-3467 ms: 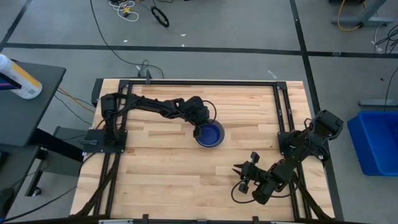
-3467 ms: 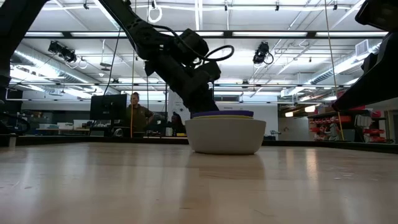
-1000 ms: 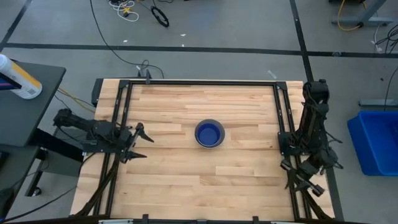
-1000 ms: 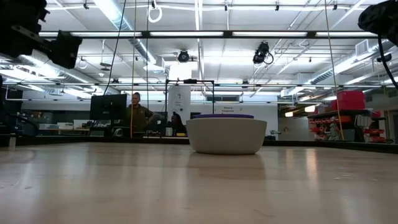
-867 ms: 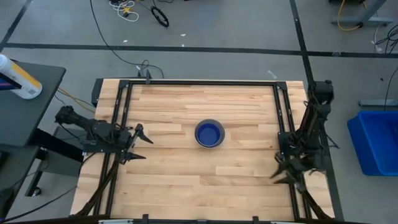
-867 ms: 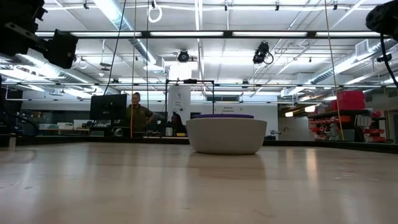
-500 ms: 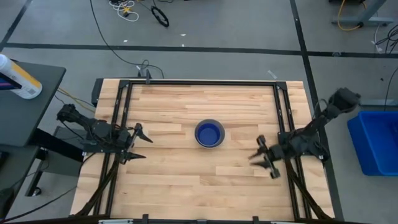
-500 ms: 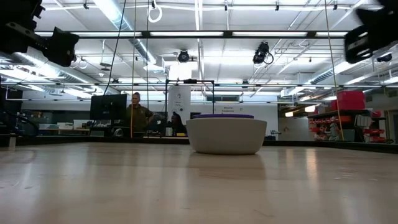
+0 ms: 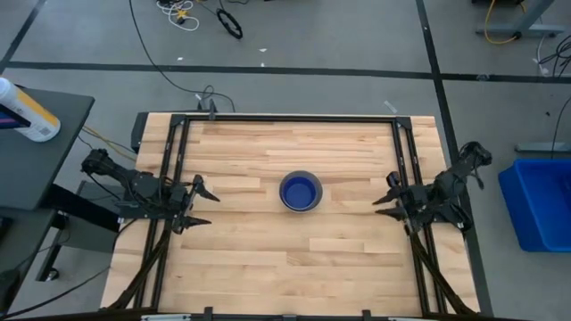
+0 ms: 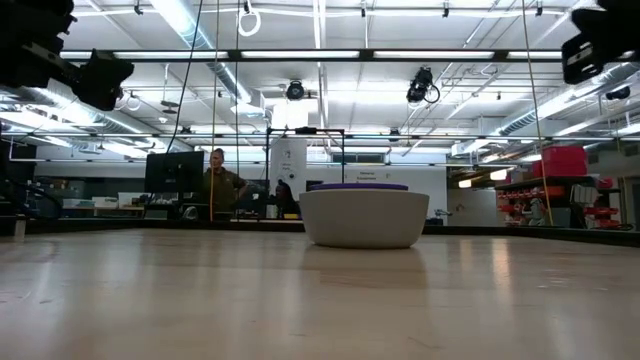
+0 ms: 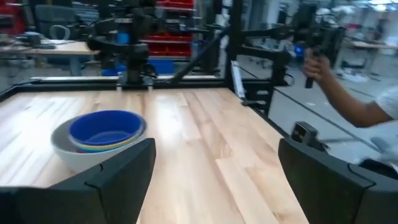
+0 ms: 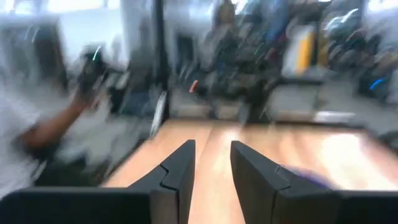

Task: Nest bowls inside each other
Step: Return to Home Position

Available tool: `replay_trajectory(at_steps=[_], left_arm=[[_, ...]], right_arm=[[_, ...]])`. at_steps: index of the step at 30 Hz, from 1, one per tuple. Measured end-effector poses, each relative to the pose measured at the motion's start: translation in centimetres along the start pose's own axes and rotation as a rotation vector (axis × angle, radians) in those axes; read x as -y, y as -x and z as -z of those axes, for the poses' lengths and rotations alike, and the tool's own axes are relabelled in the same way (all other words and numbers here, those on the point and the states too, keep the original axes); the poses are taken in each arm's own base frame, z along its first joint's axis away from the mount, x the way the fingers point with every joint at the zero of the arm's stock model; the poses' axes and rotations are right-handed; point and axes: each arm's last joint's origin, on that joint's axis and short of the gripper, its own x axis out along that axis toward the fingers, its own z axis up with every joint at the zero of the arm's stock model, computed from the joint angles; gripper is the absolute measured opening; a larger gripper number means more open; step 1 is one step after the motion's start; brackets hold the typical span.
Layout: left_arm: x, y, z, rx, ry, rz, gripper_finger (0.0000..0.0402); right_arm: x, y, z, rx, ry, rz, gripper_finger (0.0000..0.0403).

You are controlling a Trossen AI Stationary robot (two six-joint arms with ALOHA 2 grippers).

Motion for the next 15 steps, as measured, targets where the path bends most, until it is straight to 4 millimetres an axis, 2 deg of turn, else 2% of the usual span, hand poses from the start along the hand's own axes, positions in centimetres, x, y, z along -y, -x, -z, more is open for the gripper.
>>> replay_trajectory(at_steps=[2,5,7,10,15], left_arm=[[-0.1,0.0,-0.1,0.018,0.01,-0.034,0.0348],[-0.1,0.0,-0.6,0.081,0.02,-0.057,0.0348],[-0.1,0.0,-1.0,0.121,0.018,-0.054,0.0348],[-0.2,0.0,-1.2,0.143,0.003,-0.113,0.0348],[-0.2,-0.1,-0.9,0.113,0.013,-0.108,0.0348]], right_arm=[[0.0,0.4,-0.9,-0.051,0.009,-0.071,0.0111],[-0.2,0.8,-2.5,0.026,-0.006,-0.175,0.0111],[-0.3,0.8,-2.4,0.027,0.02,-0.226,0.0112],[-0.2,0.3,-1.2,0.008,0.024,-0.116,0.0115],[-0.4,-0.7,3.4,-0.005,0.007,0.0,0.0113]])
